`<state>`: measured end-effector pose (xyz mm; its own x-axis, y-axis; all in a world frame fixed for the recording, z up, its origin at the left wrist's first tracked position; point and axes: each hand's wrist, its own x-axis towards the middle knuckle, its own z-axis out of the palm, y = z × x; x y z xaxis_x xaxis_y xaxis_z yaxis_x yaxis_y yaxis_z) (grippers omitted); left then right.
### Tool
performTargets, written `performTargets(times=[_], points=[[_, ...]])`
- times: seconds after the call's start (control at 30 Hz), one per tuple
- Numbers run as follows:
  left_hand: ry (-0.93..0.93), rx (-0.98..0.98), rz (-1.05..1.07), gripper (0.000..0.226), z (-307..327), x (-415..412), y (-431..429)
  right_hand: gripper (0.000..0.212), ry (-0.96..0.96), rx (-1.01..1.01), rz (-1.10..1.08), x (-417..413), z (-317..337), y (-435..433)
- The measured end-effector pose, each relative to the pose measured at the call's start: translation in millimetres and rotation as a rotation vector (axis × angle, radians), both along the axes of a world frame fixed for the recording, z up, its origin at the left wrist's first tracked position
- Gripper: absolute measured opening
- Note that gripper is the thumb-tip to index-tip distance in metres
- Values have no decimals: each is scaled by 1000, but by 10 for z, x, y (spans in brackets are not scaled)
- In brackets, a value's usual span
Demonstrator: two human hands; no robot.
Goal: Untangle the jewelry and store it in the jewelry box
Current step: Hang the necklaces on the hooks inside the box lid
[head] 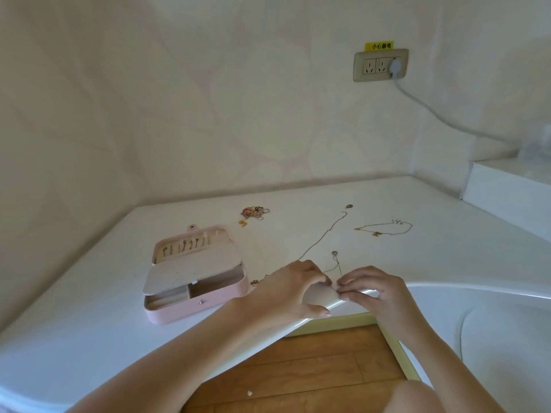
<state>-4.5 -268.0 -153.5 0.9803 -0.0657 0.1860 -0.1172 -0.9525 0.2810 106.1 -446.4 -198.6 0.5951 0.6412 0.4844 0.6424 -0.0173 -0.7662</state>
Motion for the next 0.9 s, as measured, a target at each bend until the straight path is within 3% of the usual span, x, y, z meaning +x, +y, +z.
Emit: performTargets(times=[0.17, 0.33, 0.47, 0.63, 0.83, 0.9], points=[[-273, -5, 63, 20, -161, -43, -148, 8, -177, -14, -51, -41, -86, 33], [-400, 125, 59, 15, -286, -13, -218, 9, -203, -21, -66, -76, -145, -5], [-394, 94, 33, 19, -283, -53, -197, 29, -226, -30, -85, -53, -250, -26], [-435, 151, 9, 19, -294, -68, -240, 10, -400, 20, -123, -27, -252, -15], [-446, 283, 65, 8, -372, -38, -307, 20, -627, 172, -221, -8, -384, 27], [-415, 280, 75, 23, -364, -37, -300, 21, -689, 207, -252, -28, -424, 39]])
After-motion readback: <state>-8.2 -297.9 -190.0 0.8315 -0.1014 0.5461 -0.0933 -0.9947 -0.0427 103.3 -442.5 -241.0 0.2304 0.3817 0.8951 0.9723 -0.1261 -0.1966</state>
